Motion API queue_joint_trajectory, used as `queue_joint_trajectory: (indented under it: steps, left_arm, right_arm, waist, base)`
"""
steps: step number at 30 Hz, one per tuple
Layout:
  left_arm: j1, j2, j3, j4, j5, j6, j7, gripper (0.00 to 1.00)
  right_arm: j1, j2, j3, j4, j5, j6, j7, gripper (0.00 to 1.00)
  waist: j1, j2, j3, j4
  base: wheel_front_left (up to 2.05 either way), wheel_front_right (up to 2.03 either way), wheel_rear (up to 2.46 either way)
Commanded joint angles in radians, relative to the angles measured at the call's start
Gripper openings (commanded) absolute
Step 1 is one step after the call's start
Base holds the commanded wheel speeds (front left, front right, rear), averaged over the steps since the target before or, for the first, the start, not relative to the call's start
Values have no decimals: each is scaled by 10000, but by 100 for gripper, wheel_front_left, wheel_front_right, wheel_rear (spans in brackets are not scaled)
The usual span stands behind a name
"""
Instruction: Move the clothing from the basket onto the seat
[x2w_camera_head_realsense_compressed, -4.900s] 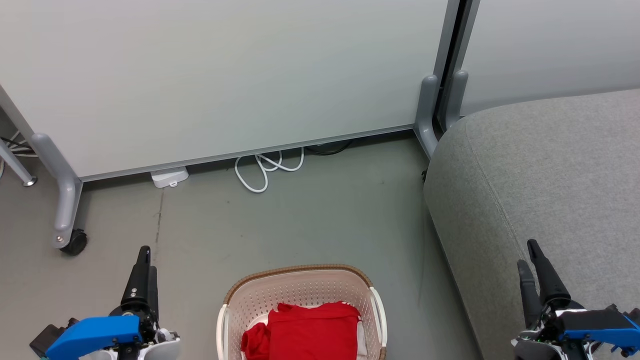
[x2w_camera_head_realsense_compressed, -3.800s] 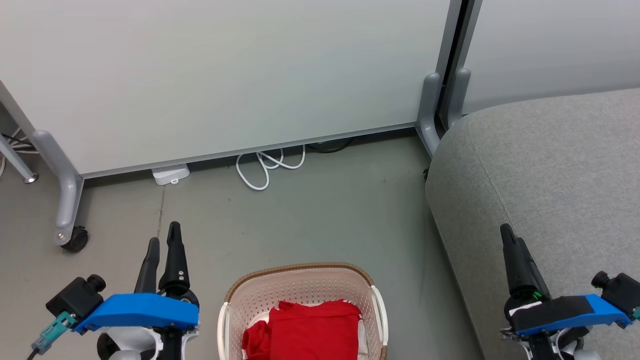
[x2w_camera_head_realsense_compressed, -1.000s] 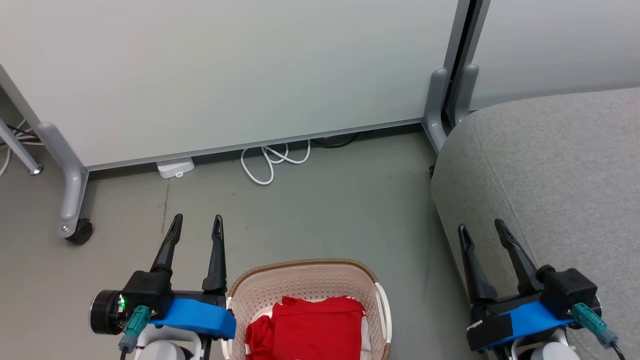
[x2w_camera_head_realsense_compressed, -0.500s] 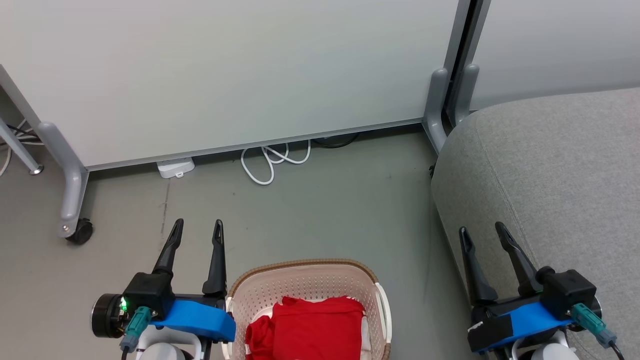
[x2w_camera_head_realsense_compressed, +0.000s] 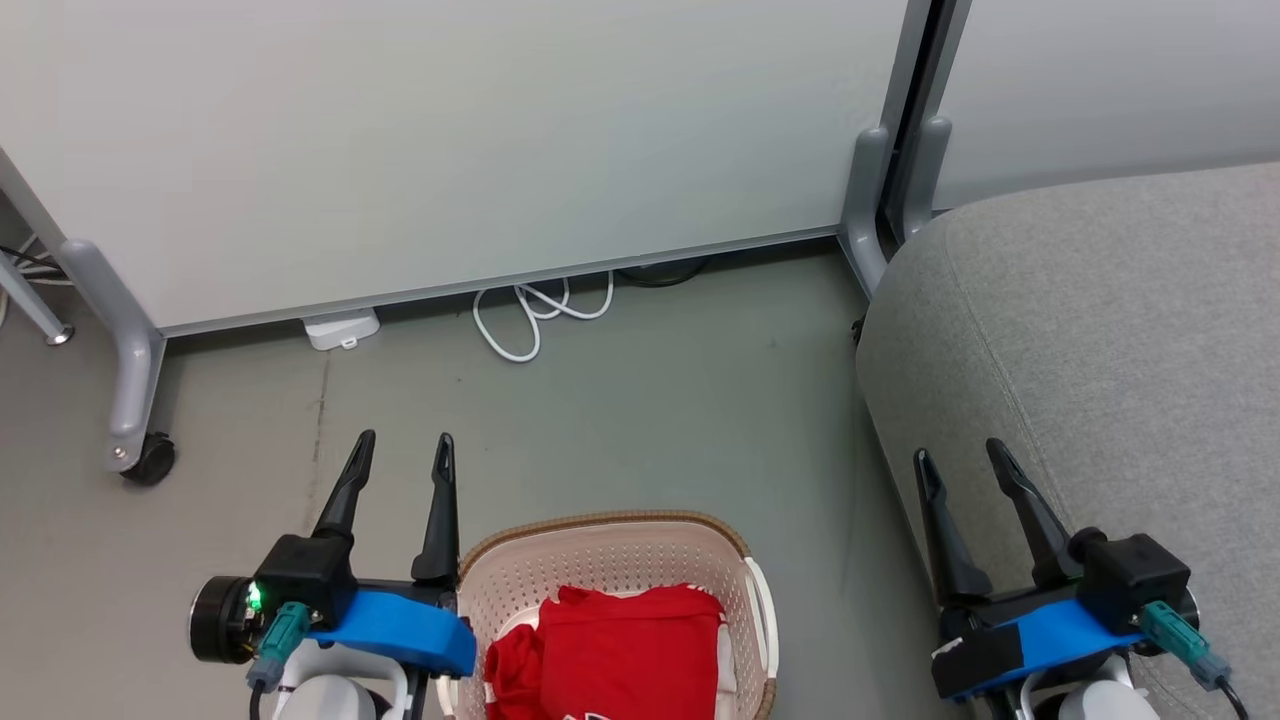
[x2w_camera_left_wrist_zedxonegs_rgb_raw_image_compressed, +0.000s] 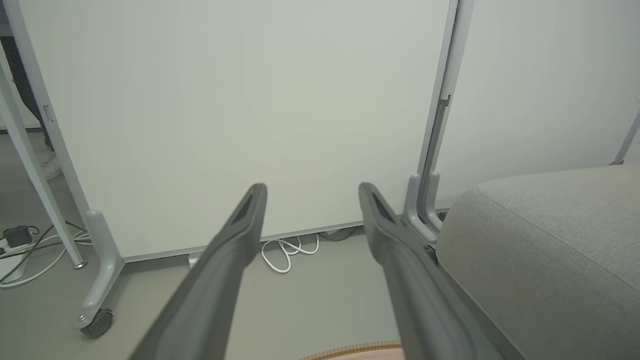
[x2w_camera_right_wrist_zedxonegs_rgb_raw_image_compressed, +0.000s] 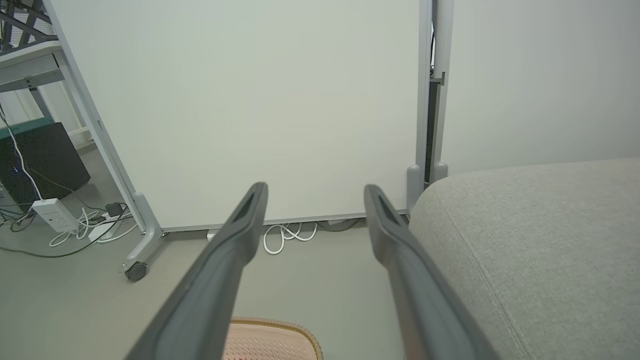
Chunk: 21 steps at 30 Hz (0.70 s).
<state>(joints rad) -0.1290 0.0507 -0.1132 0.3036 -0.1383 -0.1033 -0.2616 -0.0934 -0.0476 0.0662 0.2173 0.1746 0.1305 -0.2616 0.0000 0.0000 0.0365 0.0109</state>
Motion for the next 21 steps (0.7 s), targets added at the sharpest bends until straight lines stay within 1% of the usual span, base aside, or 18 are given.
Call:
queue_joint_trajectory:
  steps: [1, 5, 13, 16, 21]
  left_arm:
    - [-219, -4, -57, 79, 97, -53, -52, 100]
    - [-616, 22, -186, 441, 288, -165, -51, 100]
    - [-1873, 448, -876, 1650, 499, -293, -51, 100]
    - [-2375, 698, -1477, 2259, 449, -290, -51, 100]
    - [-3244, 1244, -2777, 3358, 252, -271, -51, 100]
  right_arm:
    - [-181, -48, 12, -47, 57, 4, -52, 100]
    - [-313, -46, 24, -107, 67, 4, -52, 100]
    - [-797, -43, 113, -285, 174, 4, -51, 100]
    - [-1070, -41, 129, -351, 250, 4, -48, 100]
    - [-1518, -40, 165, -475, 369, 3, -46, 100]
  waist:
    - [0, 0, 108, -58]
    - [0, 0, 420, -185]
    - [0, 0, 1538, -639]
    - [0, 0, 2072, -849]
    - [0, 0, 2891, -1186]
  base:
    - [0, 0, 0]
    - [0, 0, 0]
    - [0, 0, 0]
    - [0, 0, 0]
    - [0, 0, 0]
